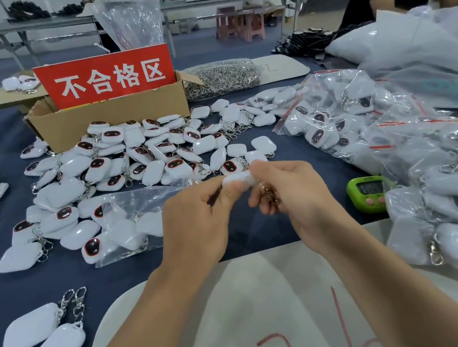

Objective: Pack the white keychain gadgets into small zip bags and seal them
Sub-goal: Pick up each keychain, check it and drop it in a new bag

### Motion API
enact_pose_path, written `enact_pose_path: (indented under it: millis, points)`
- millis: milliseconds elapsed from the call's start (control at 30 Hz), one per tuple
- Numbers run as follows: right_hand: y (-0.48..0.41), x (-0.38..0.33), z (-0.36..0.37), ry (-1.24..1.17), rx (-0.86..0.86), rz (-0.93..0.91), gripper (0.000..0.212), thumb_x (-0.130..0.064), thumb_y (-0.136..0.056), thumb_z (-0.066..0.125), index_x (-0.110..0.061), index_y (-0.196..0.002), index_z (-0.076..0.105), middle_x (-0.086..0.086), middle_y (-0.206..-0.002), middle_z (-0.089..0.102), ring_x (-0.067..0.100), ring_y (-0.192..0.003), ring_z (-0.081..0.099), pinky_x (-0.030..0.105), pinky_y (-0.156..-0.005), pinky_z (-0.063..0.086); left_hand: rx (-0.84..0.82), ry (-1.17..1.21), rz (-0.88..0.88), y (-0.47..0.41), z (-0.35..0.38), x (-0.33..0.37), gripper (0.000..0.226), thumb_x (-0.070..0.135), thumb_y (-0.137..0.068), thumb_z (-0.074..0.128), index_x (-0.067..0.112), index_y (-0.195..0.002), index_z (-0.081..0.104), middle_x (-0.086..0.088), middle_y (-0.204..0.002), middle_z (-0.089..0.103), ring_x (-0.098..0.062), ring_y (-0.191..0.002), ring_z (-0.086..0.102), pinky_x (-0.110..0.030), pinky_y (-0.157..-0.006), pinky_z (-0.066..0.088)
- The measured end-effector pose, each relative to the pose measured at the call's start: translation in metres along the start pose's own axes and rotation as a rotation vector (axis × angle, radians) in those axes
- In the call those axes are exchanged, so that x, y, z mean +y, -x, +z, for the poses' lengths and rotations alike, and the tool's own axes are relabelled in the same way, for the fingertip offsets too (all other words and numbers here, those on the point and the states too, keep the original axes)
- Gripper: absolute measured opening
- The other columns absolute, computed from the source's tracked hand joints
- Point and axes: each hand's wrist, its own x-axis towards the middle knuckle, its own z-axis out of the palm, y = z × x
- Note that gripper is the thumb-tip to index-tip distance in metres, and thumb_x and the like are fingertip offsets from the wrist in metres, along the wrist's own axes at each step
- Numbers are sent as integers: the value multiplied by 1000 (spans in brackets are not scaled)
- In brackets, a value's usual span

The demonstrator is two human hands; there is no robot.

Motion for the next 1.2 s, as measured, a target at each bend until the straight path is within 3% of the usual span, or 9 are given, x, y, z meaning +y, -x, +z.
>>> enact_pose_path:
  millis: [167,233,367,433,533,833,967,1067,1200]
  points:
    - [2,1,-3,78,13,-25,11,-18,-85,73,-8,-80,74,6,-62,68,15,-55,47,23,-55,43,114,-31,-89,2,0,1,42,47,-101,48,28,-71,70,8,-66,65,-12,-68,56,-28,-66,43]
    - [1,2,-4,136,114,-11,17,-25,-87,73,-10,-78,73,3,-61,67,14,-54,45,26,-57,42,218,-218,-125,-1,-1,3,21,42,-99,56,34,-101,76,10,-73,66,-9,-76,46,-30,-73,40]
    - [-1,1,-7,193,256,24,28,-35,-85,73,-13,-67,71,7,-66,71,16,-59,45,33,-64,44,79,-574,-243,-3,-3,1,68,41,-88,68,29,-151,44,3,-115,66,-24,-108,54,-41,-96,42]
    - [-2,1,-6,204,268,25,30,-37,-85,74,-15,-65,70,3,-65,71,14,-58,46,31,-64,45,55,-605,-254,-3,-2,1,70,31,-89,65,28,-154,38,1,-105,69,-26,-101,58,-41,-91,44]
    - [-1,1,-1,209,236,25,30,-36,-87,73,-14,-67,69,-2,-61,70,13,-56,46,28,-64,44,95,-476,-197,-3,-4,6,64,16,-91,60,28,-152,44,7,-77,59,-20,-75,49,-40,-78,45]
    - [7,4,15,227,-1,-66,30,-27,-92,69,-3,-74,68,4,-54,51,13,-54,41,20,-52,36,16,74,125,5,-3,11,51,13,-99,52,29,-147,52,9,-79,57,-15,-76,57,-27,-76,47]
    - [6,5,20,308,-66,-139,31,-20,-98,59,3,-78,60,3,-58,40,15,-59,35,29,-57,33,-5,217,79,4,-2,8,52,10,-97,52,34,-144,55,6,-78,55,-18,-74,56,-25,-72,45]
    - [6,1,22,279,-133,-123,23,-21,-97,58,-13,-84,75,-4,-56,41,13,-57,35,25,-54,35,77,228,38,3,-2,7,50,13,-97,52,39,-140,57,6,-78,55,-12,-72,54,-14,-68,41]
    - [-6,1,6,127,193,-115,29,-8,-89,62,-28,-94,82,-8,-54,59,9,-49,44,15,-51,39,205,234,-49,-1,-2,2,46,8,-101,53,33,-139,59,7,-80,55,-8,-70,51,-18,-66,43]
